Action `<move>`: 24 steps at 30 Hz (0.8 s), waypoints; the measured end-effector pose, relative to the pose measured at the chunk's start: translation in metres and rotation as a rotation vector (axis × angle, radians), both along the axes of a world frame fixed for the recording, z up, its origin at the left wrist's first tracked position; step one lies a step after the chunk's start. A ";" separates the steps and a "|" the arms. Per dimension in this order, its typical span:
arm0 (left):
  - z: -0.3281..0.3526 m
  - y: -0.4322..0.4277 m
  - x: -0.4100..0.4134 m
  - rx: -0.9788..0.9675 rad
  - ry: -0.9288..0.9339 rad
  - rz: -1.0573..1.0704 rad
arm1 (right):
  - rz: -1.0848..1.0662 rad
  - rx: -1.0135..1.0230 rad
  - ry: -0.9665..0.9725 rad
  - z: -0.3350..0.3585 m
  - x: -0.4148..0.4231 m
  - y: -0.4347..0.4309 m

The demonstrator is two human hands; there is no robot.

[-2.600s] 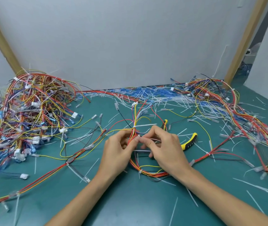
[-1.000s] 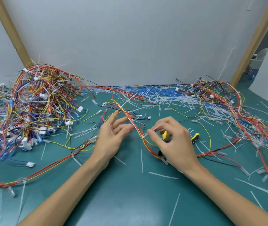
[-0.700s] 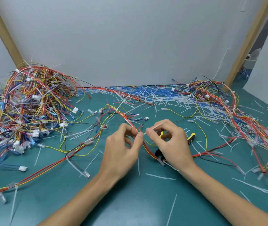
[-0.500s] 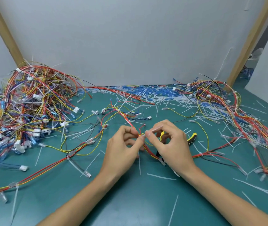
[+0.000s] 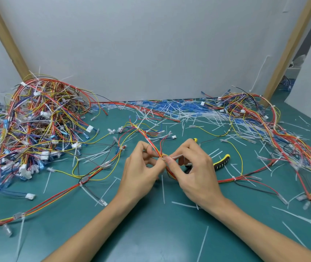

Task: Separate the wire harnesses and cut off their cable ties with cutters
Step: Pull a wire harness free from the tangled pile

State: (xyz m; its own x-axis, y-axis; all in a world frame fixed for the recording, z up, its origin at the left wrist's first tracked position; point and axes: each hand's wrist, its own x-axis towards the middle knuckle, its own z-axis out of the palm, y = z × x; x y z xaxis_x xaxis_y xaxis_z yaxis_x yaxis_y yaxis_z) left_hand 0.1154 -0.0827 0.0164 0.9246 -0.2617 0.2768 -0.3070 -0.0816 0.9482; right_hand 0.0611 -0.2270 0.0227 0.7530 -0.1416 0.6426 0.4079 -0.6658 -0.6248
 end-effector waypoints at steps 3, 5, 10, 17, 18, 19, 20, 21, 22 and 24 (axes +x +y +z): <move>0.000 -0.001 -0.001 -0.005 -0.039 -0.011 | -0.004 -0.026 -0.023 0.001 -0.001 0.001; 0.001 -0.001 -0.002 -0.011 -0.059 -0.014 | -0.006 -0.039 -0.032 0.002 -0.002 0.002; 0.002 -0.001 0.000 0.002 -0.070 -0.042 | -0.021 -0.053 -0.069 0.001 -0.003 0.003; 0.001 0.006 0.012 -0.032 -0.078 -0.145 | -0.050 -0.030 -0.043 0.008 0.003 -0.003; 0.001 0.009 0.015 -0.031 -0.085 -0.137 | -0.039 -0.022 -0.057 0.010 0.003 -0.006; 0.002 0.011 0.017 -0.036 -0.087 -0.119 | -0.032 -0.009 -0.072 0.012 0.003 -0.010; 0.002 0.013 0.020 -0.058 -0.078 -0.100 | -0.029 0.004 -0.079 0.014 0.002 -0.014; 0.004 0.015 0.022 -0.101 -0.058 -0.086 | -0.027 0.013 -0.072 0.015 0.001 -0.018; 0.006 0.017 0.024 -0.155 -0.033 -0.075 | -0.022 0.012 -0.055 0.016 0.001 -0.022; 0.011 0.023 0.028 -0.263 0.013 -0.036 | -0.001 -0.047 -0.008 0.018 0.001 -0.027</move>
